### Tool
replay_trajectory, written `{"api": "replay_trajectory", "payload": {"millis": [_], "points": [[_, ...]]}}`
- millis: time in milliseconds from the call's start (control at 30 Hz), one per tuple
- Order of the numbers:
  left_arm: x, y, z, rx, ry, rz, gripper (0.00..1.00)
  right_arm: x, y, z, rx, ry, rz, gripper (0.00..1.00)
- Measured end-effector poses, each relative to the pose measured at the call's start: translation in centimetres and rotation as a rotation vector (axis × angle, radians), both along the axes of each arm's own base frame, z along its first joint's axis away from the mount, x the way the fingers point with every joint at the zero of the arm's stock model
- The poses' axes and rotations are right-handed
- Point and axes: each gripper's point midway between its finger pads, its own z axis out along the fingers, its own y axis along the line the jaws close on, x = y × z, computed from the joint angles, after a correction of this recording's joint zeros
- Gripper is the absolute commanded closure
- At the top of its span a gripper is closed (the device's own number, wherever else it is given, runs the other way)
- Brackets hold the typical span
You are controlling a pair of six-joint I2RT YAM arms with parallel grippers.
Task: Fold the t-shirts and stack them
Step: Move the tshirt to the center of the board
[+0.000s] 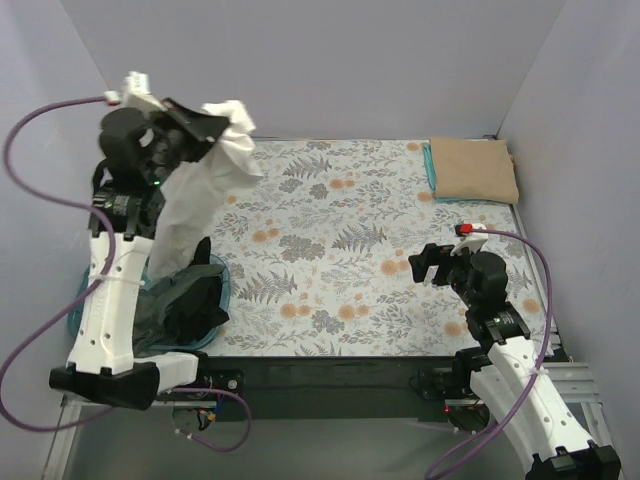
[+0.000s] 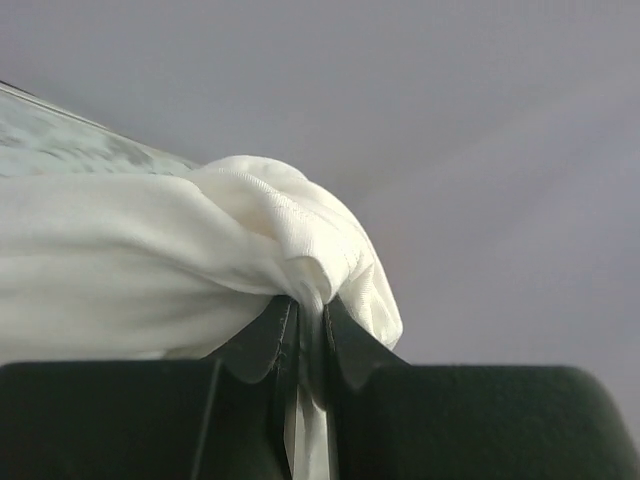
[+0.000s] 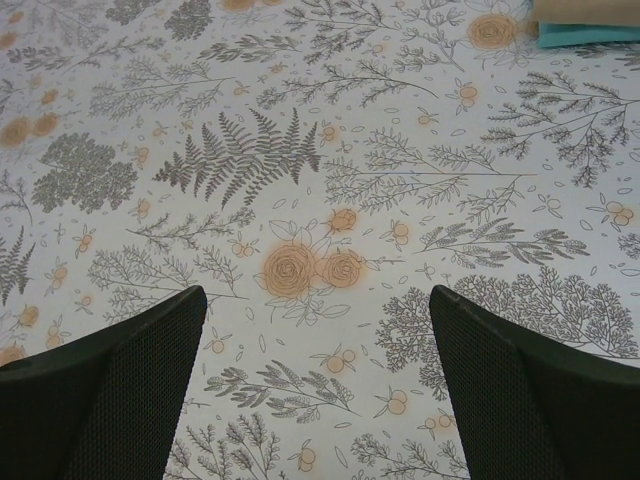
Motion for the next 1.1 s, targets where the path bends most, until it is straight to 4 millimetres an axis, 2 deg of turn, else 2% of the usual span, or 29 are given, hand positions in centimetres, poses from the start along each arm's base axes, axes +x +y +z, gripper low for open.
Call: {"api": "replay_trajectory", "payload": {"millis": [100, 200, 333, 433, 500, 600, 667, 733, 767, 800, 833, 867, 933, 1000, 1067, 1100], "points": [[0.0, -10.3, -0.9, 0.043, 0.005, -0.285, 1.0, 0.1, -0.4, 0.1, -0.004, -0.005, -0.022, 0.02], [0.1, -18.6, -2.7, 0.085, 0.019, -0.502, 1.0, 0.3, -1.0, 0.4, -0.009, -0.021, -0.059, 0.02], [-0.7, -25.8, -5.4, 0.135, 0.04, -0.684, 1.0, 0.3, -2.2, 0.6, -0.009, -0.047, -0.13, 0.02], [-1.9, -28.5, -7.0, 0.148, 0.054, -0.775, 1.0, 0.3, -3.1, 1.3, -0.007, -0.077, -0.184, 0.02], [-2.0, -28.6, -8.0, 0.154, 0.064, -0.778, 1.0, 0.2, -3.7, 1.5, -0.004, -0.094, -0.216, 0.02], [-1.4, -27.2, -10.4, 0.175, 0.092, -0.693, 1.0, 0.1, -4.2, 1.9, 0.003, -0.11, -0.25, 0.02], [-1.3, -25.3, -13.1, 0.203, 0.144, -0.602, 1.0, 0.2, -4.5, 2.0, 0.004, -0.114, -0.264, 0.02], [-1.4, -22.7, -17.0, 0.237, 0.219, -0.489, 0.98, 0.2, -4.6, 1.9, 0.002, -0.113, -0.27, 0.02], [-1.4, -21.4, -18.8, 0.254, 0.264, -0.433, 0.92, 0.2, -4.6, 1.9, 0.001, -0.11, -0.27, 0.02], [-1.3, -20.0, -20.8, 0.266, 0.314, -0.377, 0.79, 0.2, -4.5, 1.7, 0.0, -0.106, -0.269, 0.02], [-1.2, -18.5, -22.9, 0.28, 0.365, -0.324, 0.55, 0.2, -4.5, 1.6, -0.003, -0.098, -0.267, 0.02], [-1.0, -16.7, -25.2, 0.294, 0.43, -0.271, 0.42, 0.3, -4.4, 1.3, -0.005, -0.087, -0.261, 0.02], [-0.8, -13.5, -29.1, 0.307, 0.549, -0.167, 0.24, 0.4, -4.2, 0.6, -0.014, -0.06, -0.252, 0.02], [-1.1, -10.2, -32.5, 0.323, 0.659, -0.07, 0.13, 0.5, -3.9, -0.3, -0.024, -0.025, -0.238, 0.02], [-1.8, -8.2, -34.6, 0.336, 0.729, -0.008, 0.12, 0.5, -3.6, -1.3, -0.035, 0.015, -0.218, 0.02], [-2.1, -7.9, -35.0, 0.341, 0.747, 0.001, 0.12, 0.5, -3.4, -1.7, -0.038, 0.032, -0.207, 0.02]]}}
